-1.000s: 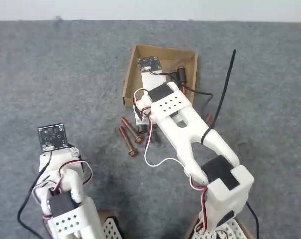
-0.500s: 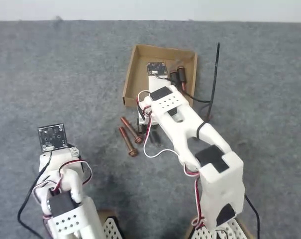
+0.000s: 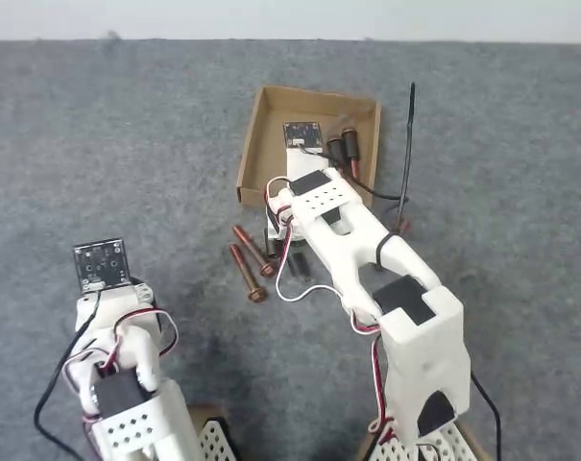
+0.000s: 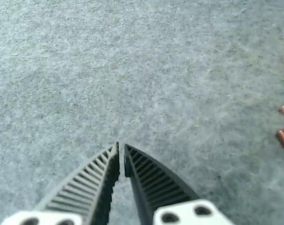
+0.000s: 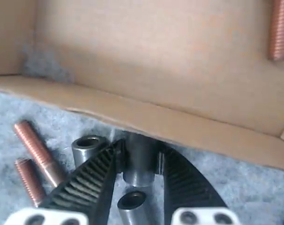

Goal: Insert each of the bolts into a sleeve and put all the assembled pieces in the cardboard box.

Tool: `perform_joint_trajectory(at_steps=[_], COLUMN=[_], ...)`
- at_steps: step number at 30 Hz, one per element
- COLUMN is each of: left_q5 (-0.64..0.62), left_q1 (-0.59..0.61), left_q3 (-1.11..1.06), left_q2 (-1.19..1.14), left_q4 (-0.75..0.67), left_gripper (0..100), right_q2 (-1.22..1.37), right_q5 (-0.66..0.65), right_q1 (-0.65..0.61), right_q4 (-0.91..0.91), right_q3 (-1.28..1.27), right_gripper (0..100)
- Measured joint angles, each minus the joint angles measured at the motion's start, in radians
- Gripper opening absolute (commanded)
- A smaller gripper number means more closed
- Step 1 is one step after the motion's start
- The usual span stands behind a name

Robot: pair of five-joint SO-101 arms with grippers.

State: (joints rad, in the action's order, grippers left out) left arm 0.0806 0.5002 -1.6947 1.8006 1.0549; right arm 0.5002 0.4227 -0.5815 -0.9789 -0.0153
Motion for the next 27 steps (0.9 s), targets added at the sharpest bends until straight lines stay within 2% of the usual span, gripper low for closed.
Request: perform_joint_trajectory(at_steps=[10, 16, 24, 27], left_q5=[0.0, 0.0, 0.0, 0.0], left_q1=[0.0, 0.0, 0.0, 0.0], left_q3=[0.0, 0.0, 0.0, 0.0], left_q2=[0.0, 0.0, 0.0, 0.0], left_q4=[0.0, 0.0, 0.0, 0.0], left_gripper=[1, 1, 1, 1], right_q2=[-0.081, -0.083, -0.083, -0.083], right_q5=[-0.138, -0.17, -0.187, -0.189], right_q1=[-0.005, -0.005, -0.005, -0.005], right_q4=[-0.094, -0.095, -0.08, -0.055], right_q3=[0.005, 0.005, 0.005, 0.005], right_gripper=[9.8, 24.6, 15.8, 15.3])
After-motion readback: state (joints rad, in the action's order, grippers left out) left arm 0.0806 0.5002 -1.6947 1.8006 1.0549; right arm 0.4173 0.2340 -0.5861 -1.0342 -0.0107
